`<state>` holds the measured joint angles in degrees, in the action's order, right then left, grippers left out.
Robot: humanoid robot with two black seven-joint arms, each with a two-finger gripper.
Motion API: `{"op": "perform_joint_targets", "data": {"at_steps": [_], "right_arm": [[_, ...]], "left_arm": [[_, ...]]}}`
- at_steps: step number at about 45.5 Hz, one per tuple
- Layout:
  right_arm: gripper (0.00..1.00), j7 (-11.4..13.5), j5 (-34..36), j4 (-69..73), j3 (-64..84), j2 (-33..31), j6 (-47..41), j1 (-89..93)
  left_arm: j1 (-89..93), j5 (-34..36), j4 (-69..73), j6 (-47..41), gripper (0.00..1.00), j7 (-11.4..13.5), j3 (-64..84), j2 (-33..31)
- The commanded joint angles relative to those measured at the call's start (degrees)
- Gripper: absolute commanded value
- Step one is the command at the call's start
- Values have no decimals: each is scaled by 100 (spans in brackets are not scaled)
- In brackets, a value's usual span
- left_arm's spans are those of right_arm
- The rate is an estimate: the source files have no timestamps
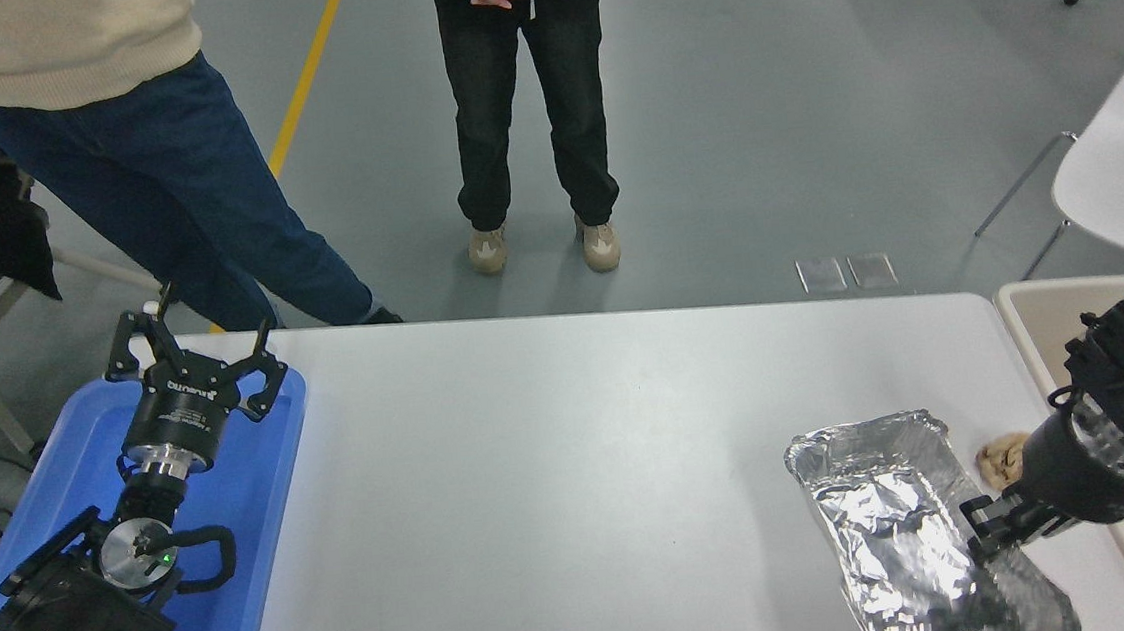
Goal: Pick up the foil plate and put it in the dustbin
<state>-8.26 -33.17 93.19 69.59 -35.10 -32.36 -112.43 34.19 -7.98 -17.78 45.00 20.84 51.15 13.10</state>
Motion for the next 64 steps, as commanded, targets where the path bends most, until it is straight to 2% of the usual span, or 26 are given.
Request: {"op": "perform_joint_targets", "data": {"at_steps": [1,32,45,53,64], "right_arm": [[0,-238,997,111,696,443,-1264,-1411],[0,-229,1058,103,1566,408,-1264,-4145],[0,-193,971,-248,2269,390,-1264,-4067],[0,-185,909,-662,2884,-128,-1264,-4023],[0,-158,417,-1294,3429,-743,-1264,-3225]], "left_arm": [[0,-2,-6,0,100,-1,0,0],[0,-2,3,0,100,-1,0,0],[0,-2,3,0,100,-1,0,0],[-8,-2,3,0,100,8,0,9],[-17,-10,3,0,100,8,0,9]]}}
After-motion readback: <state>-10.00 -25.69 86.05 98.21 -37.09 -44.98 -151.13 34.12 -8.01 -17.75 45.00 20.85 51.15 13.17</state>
